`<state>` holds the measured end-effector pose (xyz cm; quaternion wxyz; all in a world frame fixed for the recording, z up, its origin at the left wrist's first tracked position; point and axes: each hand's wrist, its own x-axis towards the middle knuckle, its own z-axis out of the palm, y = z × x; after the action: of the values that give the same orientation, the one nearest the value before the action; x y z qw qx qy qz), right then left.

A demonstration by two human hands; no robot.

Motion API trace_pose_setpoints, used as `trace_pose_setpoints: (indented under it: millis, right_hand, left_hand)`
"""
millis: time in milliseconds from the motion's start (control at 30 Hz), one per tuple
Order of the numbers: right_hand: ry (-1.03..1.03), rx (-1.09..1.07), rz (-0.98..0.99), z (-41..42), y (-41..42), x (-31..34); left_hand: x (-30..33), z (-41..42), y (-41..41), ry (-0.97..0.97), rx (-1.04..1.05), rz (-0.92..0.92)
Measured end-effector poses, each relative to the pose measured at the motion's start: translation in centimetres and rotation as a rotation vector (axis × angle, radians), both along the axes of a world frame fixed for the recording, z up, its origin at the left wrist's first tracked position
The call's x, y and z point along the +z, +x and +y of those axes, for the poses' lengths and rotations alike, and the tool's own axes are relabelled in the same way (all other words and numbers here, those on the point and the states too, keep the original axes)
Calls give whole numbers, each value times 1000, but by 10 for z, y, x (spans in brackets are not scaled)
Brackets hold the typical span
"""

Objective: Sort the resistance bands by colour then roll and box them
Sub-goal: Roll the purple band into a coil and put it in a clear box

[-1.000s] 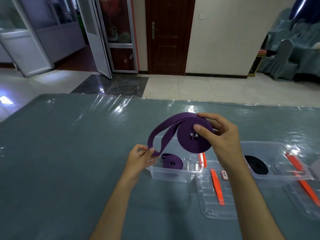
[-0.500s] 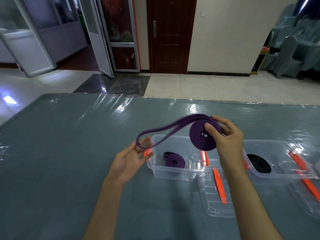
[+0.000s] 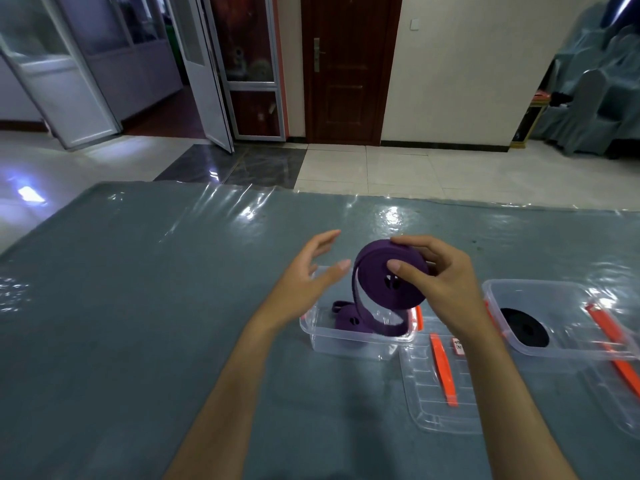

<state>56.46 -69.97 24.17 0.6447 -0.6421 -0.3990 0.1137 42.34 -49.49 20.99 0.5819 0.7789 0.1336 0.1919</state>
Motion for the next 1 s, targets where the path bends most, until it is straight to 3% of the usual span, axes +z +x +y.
trace_pose_setpoints:
  millis: [100,467,633,700,867,1000]
  right_hand:
    - [0,23,-14,2,-3,-2]
    - [17,52,62,7,-11,-6]
    - [-66,242,217,0,-4,-1]
    - [-86,234,184,-1,-2,3]
    - [111,113,166,4,-8,-5]
    - [26,134,213,5,-9,-17]
  left_hand:
    - [15,-9,12,24,-97,6]
    - [18,-11,2,-139,-84,-155]
    - [16,-13,1,-174,-48,-232]
    - [11,-17,3,-175,-32,-237]
    - [9,-16,0,-262,-146,-230]
    - [13,-12,0,-155,-56,-230]
